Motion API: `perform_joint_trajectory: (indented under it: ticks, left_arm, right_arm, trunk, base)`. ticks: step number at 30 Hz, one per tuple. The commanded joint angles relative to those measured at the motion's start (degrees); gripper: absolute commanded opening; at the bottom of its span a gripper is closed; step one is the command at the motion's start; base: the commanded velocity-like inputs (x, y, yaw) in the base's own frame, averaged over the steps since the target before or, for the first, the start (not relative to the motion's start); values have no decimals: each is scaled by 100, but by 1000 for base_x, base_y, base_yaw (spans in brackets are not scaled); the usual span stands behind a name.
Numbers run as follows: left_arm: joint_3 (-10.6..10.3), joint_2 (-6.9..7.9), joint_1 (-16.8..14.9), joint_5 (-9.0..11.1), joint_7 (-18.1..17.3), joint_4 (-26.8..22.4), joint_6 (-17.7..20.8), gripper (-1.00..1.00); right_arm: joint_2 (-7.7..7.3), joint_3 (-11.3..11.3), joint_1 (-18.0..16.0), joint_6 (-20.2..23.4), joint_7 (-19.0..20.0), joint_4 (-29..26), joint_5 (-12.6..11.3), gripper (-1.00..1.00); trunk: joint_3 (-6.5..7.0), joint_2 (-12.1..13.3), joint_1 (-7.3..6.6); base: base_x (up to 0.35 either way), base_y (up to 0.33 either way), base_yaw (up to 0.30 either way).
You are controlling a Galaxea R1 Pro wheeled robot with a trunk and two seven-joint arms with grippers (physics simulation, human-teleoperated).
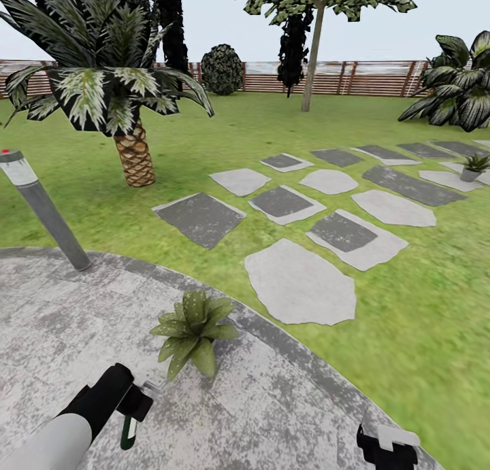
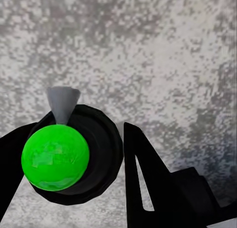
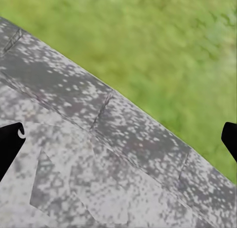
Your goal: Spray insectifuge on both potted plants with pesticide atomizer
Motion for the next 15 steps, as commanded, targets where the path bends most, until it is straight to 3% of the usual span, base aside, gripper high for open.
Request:
perform_joint_trajectory:
  ticks: [1,11,15]
  left_arm:
    - [-13,4,-1,-45,-50,-11,14,-100]
    - [-44,-11,-2,-36,-55,-11,19,-100]
    - [-49,-15,-5,-36,-55,-11,19,-100]
  right_arm:
    - [-1,-36,-5,-19,-25,10,62,100]
    - [26,-36,-5,-19,-38,14,49,100]
    - [31,-36,-5,-19,-42,16,48,100]
  trunk:
    - [-5,-2,-1]
    - [-5,-2,-1]
    - [-5,-2,-1]
  base:
    - [0,0,0]
    - [0,0,2]
    - [0,0,183]
